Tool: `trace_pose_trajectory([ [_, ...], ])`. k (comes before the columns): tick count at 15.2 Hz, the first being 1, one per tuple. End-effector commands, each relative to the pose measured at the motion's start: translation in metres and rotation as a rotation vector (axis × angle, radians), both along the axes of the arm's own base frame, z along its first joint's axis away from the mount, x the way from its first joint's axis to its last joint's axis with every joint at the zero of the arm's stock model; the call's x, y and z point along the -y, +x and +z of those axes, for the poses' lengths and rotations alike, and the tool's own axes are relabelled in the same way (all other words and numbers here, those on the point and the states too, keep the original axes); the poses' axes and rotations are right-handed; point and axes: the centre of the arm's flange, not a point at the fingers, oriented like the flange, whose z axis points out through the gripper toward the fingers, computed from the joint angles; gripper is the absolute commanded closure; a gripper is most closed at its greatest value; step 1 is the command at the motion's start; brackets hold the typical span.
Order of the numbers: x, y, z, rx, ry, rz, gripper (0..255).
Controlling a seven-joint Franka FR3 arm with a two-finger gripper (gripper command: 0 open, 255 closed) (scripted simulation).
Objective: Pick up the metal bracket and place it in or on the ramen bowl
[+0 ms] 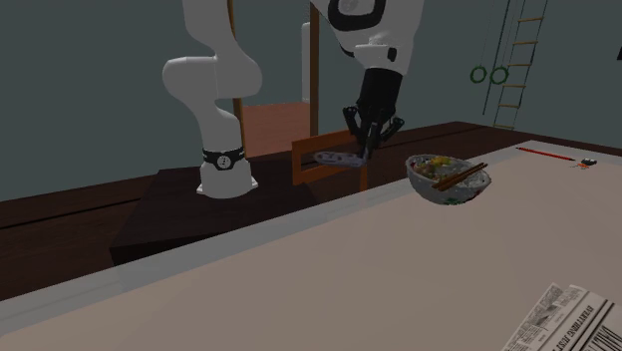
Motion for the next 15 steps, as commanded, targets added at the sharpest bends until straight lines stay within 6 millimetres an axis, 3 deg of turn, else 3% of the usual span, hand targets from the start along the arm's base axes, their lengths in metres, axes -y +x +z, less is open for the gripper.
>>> trace_pose_trajectory([
  [1, -0.001, -0.001, 0.011, -0.001, 0.0, 0.0, 255],
  [9, -0.001, -0.001, 0.05, -0.001, 0.0, 0.0, 255],
  [15, -0.08, -0.001, 0.053, -0.001, 0.0, 0.0, 255],
])
